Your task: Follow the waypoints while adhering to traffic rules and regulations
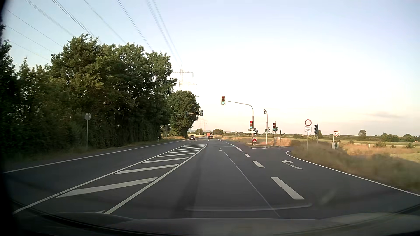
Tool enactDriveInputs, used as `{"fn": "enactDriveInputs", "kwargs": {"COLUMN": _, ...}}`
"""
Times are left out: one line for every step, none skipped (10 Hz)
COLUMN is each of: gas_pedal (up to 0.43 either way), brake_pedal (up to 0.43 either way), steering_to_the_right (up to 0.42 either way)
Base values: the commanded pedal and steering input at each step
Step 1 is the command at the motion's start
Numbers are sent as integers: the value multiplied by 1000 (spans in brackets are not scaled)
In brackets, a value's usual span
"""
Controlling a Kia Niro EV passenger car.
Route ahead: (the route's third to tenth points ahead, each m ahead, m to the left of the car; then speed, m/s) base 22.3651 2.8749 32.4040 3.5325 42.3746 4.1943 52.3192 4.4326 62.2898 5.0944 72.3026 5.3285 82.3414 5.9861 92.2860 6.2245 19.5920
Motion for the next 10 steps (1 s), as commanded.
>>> {"fn": "enactDriveInputs", "kwargs": {"gas_pedal": 20, "brake_pedal": 24, "steering_to_the_right": -4}}
{"fn": "enactDriveInputs", "kwargs": {"gas_pedal": 8, "brake_pedal": 24, "steering_to_the_right": -4}}
{"fn": "enactDriveInputs", "kwargs": {"gas_pedal": 0, "brake_pedal": 18, "steering_to_the_right": -4}}
{"fn": "enactDriveInputs", "kwargs": {"gas_pedal": 0, "brake_pedal": 18, "steering_to_the_right": -4}}
{"fn": "enactDriveInputs", "kwargs": {"gas_pedal": 0, "brake_pedal": 24, "steering_to_the_right": -4}}
{"fn": "enactDriveInputs", "kwargs": {"gas_pedal": 0, "brake_pedal": 18, "steering_to_the_right": -4}}
{"fn": "enactDriveInputs", "kwargs": {"gas_pedal": 0, "brake_pedal": 24, "steering_to_the_right": -4}}
{"fn": "enactDriveInputs", "kwargs": {"gas_pedal": 0, "brake_pedal": 24, "steering_to_the_right": -4}}
{"fn": "enactDriveInputs", "kwargs": {"gas_pedal": 0, "brake_pedal": 24, "steering_to_the_right": -3}}
{"fn": "enactDriveInputs", "kwargs": {"gas_pedal": 0, "brake_pedal": 24, "steering_to_the_right": -3}}
